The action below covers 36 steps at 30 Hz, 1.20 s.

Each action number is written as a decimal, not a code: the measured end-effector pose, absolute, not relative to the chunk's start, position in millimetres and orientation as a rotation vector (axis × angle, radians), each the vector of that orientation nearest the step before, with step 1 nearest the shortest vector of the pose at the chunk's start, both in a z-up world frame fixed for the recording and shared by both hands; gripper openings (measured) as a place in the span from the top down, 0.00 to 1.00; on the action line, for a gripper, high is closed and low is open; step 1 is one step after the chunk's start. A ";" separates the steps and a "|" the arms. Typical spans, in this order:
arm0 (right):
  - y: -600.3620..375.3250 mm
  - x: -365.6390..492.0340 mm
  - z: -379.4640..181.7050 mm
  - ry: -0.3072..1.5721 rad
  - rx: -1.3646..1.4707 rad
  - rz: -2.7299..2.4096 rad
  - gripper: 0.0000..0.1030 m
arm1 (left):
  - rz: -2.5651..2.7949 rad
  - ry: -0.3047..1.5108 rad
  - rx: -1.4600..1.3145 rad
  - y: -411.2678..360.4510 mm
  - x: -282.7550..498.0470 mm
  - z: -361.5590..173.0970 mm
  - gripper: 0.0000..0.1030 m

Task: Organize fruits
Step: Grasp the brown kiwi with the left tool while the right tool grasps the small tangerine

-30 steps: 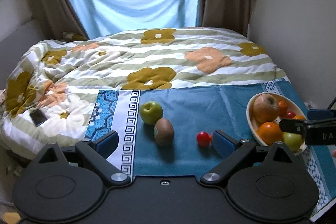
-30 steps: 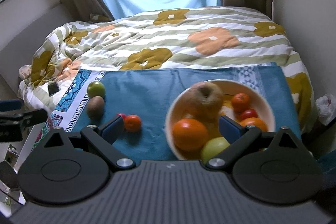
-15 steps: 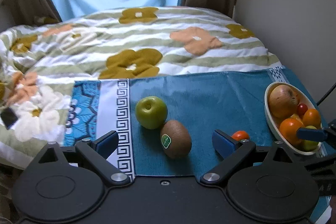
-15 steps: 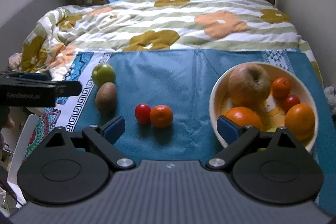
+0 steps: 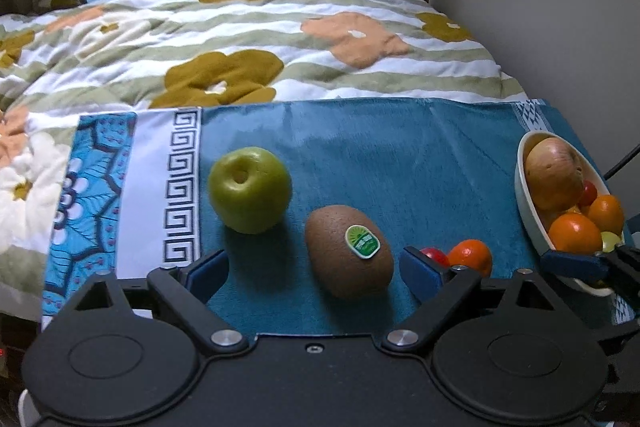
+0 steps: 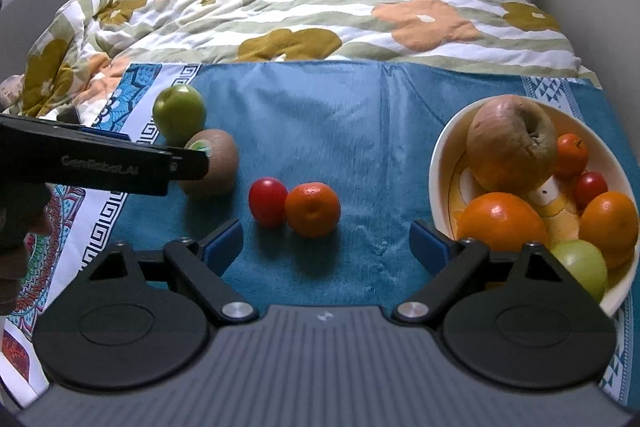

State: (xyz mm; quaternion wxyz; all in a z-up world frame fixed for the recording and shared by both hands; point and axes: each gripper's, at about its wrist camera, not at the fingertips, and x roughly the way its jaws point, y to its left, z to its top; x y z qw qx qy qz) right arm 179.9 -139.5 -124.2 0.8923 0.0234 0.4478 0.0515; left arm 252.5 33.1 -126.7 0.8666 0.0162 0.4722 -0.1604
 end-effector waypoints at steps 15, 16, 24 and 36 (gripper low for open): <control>-140.5 193.2 -135.9 0.962 0.012 0.172 0.21 | -0.371 1.035 0.030 15.3 261.1 -144.5 0.45; -140.4 193.2 -136.0 0.962 0.012 0.172 0.22 | -0.371 1.032 0.037 14.3 260.5 -144.5 0.46; -139.7 197.4 -138.6 0.962 -0.003 0.187 0.30 | -0.372 1.029 0.069 13.9 258.7 -143.1 0.48; -138.3 203.1 -140.3 0.948 -0.013 0.210 0.37 | -0.370 1.037 0.094 20.4 246.7 -142.7 0.48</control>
